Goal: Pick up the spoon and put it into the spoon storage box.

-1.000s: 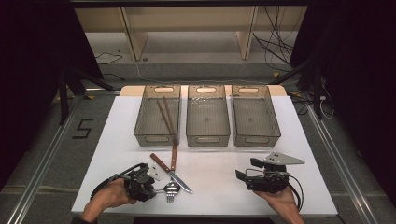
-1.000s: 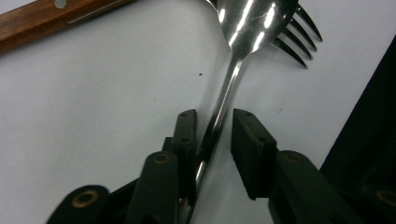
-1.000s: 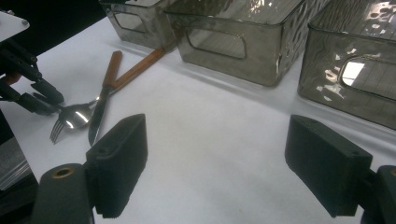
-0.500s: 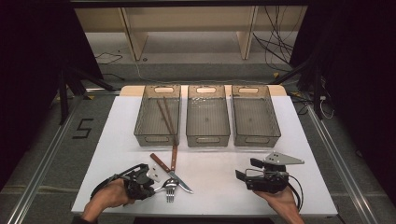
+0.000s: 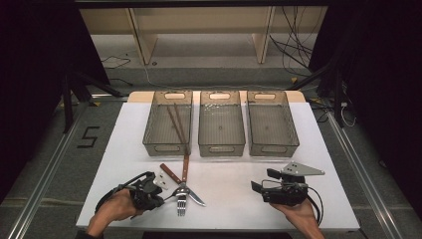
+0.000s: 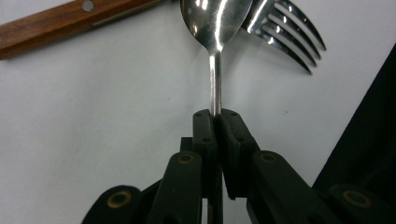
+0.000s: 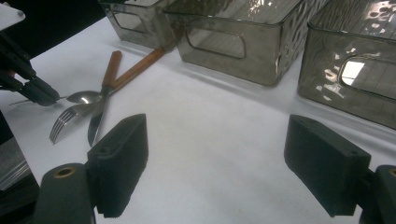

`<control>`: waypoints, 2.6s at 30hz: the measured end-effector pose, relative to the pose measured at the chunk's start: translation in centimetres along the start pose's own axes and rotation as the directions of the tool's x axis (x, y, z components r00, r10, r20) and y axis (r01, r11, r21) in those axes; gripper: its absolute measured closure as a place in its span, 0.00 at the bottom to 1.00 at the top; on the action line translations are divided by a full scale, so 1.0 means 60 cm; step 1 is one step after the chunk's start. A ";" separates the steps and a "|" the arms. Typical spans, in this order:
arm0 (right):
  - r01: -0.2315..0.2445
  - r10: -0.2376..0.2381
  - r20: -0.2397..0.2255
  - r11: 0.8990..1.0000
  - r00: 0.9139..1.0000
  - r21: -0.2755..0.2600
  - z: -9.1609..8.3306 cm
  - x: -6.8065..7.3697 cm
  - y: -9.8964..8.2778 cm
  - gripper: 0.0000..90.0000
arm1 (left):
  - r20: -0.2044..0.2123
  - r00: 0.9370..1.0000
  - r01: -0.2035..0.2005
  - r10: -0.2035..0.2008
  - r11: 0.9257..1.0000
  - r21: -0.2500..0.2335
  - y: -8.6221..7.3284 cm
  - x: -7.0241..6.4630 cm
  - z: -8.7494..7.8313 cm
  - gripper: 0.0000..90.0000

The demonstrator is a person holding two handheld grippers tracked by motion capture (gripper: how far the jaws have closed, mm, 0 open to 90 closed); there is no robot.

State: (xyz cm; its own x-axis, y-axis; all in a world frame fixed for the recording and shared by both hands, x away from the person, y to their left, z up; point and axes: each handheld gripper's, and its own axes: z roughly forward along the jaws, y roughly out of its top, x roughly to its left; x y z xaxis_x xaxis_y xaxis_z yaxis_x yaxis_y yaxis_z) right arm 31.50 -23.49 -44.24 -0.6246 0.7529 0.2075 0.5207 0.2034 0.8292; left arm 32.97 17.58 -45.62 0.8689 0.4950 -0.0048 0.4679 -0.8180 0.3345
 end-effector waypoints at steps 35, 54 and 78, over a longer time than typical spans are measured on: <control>-0.004 0.004 -0.005 1.000 1.000 -0.008 -0.004 0.000 0.001 0.25 | 0.032 0.992 0.126 -0.122 0.952 -0.280 0.151 0.067 -0.069 0.94; -0.005 0.005 -0.007 1.000 1.000 -0.027 -0.008 -0.001 0.001 0.25 | 0.040 0.982 0.185 -0.186 0.882 -0.433 0.237 0.115 -0.092 0.94; -0.004 0.003 -0.017 1.000 1.000 -0.027 -0.009 -0.002 0.000 0.25 | 0.034 0.973 0.214 -0.227 0.840 -0.499 0.338 0.152 -0.067 0.94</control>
State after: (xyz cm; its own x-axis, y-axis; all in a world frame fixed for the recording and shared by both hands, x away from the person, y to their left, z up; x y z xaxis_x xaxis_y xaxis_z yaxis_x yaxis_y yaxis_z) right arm 31.24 -23.93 -43.97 -0.6325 0.7431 0.2187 0.5069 0.1836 0.8423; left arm 49.73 6.66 -35.10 0.7450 0.6574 -0.1132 0.4978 -0.4349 0.7504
